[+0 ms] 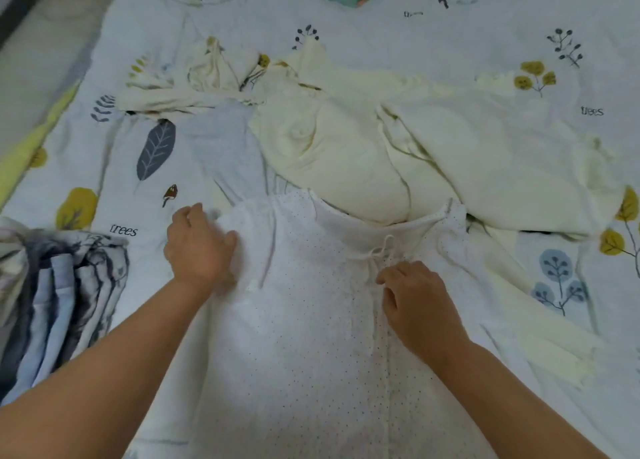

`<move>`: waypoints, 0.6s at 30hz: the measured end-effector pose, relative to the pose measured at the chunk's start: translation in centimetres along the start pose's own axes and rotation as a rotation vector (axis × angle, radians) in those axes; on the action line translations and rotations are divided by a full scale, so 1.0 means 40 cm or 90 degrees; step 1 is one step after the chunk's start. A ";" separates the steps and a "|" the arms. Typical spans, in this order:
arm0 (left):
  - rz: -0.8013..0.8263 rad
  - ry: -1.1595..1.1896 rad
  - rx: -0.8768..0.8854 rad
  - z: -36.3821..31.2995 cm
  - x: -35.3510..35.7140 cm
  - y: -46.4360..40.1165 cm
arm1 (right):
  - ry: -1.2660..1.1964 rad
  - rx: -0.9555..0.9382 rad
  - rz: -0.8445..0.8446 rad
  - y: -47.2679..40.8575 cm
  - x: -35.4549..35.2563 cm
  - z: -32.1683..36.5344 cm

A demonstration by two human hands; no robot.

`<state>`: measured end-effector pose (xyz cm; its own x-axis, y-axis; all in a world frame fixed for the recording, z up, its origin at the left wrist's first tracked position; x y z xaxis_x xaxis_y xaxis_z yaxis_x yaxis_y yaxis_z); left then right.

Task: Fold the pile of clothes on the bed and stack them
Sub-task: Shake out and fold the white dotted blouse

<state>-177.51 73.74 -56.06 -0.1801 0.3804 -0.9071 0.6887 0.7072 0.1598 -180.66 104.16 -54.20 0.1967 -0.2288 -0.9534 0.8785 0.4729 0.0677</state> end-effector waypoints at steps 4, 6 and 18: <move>0.093 0.036 -0.002 0.026 0.012 -0.034 | 0.010 -0.022 0.067 -0.015 0.042 0.025; 0.017 0.020 0.078 -0.024 -0.027 -0.016 | -0.005 -0.005 0.065 -0.018 0.045 0.020; -0.033 -0.114 0.195 -0.143 0.035 0.090 | -0.027 0.093 0.073 -0.001 0.033 -0.053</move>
<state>-179.32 80.22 -54.54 -0.1124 0.2188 -0.9693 0.8653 0.5010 0.0128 -181.36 105.66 -56.08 0.3154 -0.2179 -0.9236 0.9023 0.3701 0.2208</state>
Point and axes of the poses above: each hand's wrist, its own y-axis away from the middle knuckle, its own x-axis out of the palm, z = x × y, the point moved 9 cm from there along -y, towards the middle knuckle, and after that the axes turned 5 degrees about y, right-handed, at the moved point
